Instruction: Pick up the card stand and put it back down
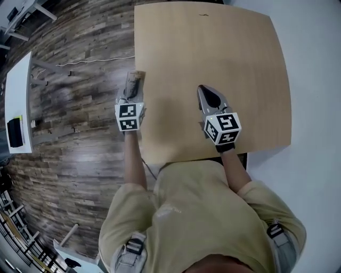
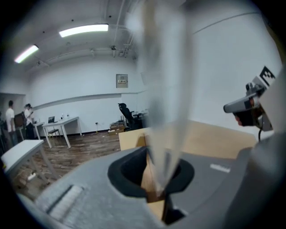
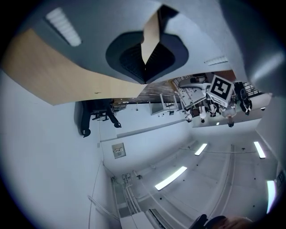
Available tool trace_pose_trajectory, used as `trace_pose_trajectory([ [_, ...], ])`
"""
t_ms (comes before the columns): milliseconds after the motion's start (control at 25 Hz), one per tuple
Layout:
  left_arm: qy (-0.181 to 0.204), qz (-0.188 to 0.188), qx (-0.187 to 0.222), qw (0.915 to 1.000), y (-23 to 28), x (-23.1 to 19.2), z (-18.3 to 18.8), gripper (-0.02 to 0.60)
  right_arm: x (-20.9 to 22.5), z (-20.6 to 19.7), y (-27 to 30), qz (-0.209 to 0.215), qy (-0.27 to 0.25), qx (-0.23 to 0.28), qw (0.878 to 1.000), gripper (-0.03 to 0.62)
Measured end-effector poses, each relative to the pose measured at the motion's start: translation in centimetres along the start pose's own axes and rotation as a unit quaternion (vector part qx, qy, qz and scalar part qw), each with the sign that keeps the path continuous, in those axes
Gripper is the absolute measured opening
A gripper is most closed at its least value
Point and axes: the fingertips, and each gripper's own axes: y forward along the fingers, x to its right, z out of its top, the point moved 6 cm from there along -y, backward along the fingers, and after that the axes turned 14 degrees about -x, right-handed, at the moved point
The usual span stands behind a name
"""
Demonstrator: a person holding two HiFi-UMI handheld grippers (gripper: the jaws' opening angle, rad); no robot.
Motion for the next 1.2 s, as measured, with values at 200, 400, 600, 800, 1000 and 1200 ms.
trace_pose_trajectory([
  [200,0.047,-0.016,-0.045,0.9978,6.2,-3.2,-0.2,0.034,1.7,0.0,3.5,0.021,0.003,-0.021,1.0,0.003],
  [400,0.05,-0.08,-0.069,0.9931,12.2,-4.7,-0.5,0.032,4.2,-2.2,7.0,0.031,0.032,-0.057,0.997,0.003],
  [600,0.076,-0.136,-0.076,0.9848,16.6,-5.1,-1.3,0.032,4.8,-4.1,9.4,0.045,0.042,-0.083,0.995,0.003],
  [800,0.118,-0.185,-0.067,0.9732,19.9,-4.8,-1.3,0.032,6.0,-6.0,10.8,0.05,0.042,-0.108,0.992,0.003],
  [1000,0.175,-0.245,-0.076,0.9506,21.4,-3.3,-2.1,0.032,6.1,-7.8,11.7,0.048,0.049,-0.129,0.989,0.003],
  [1200,0.242,-0.278,-0.101,0.9242,22.1,-2.0,-2.9,0.034,6.2,-7.8,11.9,0.052,0.047,-0.134,0.988,0.003],
])
